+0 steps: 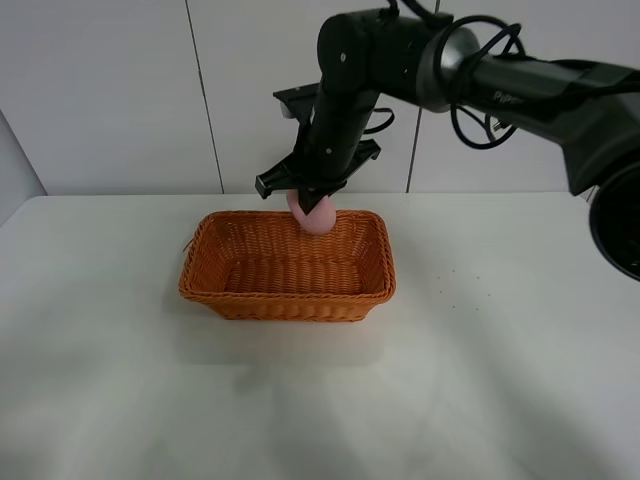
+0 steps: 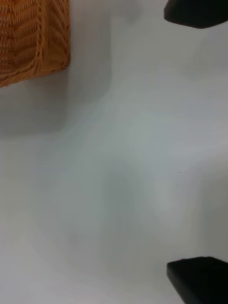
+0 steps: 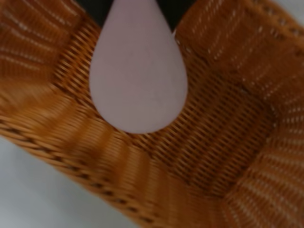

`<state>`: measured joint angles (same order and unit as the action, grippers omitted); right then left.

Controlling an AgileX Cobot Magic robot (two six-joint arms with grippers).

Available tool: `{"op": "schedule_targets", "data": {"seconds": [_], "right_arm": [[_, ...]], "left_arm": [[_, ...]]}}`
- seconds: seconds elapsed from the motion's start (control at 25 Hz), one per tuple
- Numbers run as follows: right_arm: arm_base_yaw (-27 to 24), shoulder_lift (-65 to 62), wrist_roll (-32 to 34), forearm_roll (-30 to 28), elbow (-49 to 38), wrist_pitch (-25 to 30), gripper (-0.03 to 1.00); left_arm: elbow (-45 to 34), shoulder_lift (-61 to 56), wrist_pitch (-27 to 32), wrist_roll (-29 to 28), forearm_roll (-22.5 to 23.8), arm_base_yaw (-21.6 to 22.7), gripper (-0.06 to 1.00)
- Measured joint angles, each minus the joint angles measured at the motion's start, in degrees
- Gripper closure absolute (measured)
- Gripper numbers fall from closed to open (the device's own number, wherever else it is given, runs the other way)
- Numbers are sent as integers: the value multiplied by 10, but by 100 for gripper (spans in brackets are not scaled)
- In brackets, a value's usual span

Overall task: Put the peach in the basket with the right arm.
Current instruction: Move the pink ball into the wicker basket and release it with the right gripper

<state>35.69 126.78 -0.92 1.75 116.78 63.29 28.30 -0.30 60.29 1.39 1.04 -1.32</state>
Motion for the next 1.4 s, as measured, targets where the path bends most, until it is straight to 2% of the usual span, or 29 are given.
{"op": "schedule_targets", "data": {"seconds": [0.24, 0.44, 0.52, 0.64, 0.76, 0.88, 1.0, 1.2, 1.28, 1.4], "right_arm": [[0, 70, 1, 2, 0, -72, 96], [0, 95, 2, 8, 0, -80, 96], [0, 96, 2, 14, 0, -80, 92], [0, 96, 2, 20, 0, -77, 72], [0, 96, 2, 20, 0, -72, 41], [0, 92, 2, 19, 0, -70, 30], [0, 79, 2, 11, 13, -50, 28], [0, 64, 2, -14, 120, 44, 27], [0, 58, 4, -21, 163, 55, 27], [0, 42, 9, -37, 184, 60, 27]], "left_arm": [[0, 0, 0, 0, 0, 0, -4], [0, 0, 0, 0, 0, 0, -4], [0, 0, 0, 0, 0, 0, -4], [0, 0, 0, 0, 0, 0, -4], [0, 0, 0, 0, 0, 0, -4], [0, 0, 0, 0, 0, 0, -4], [0, 0, 0, 0, 0, 0, -4], [0, 0, 0, 0, 0, 0, -4], [0, 0, 0, 0, 0, 0, -4], [0, 0, 0, 0, 0, 0, -4]]}}
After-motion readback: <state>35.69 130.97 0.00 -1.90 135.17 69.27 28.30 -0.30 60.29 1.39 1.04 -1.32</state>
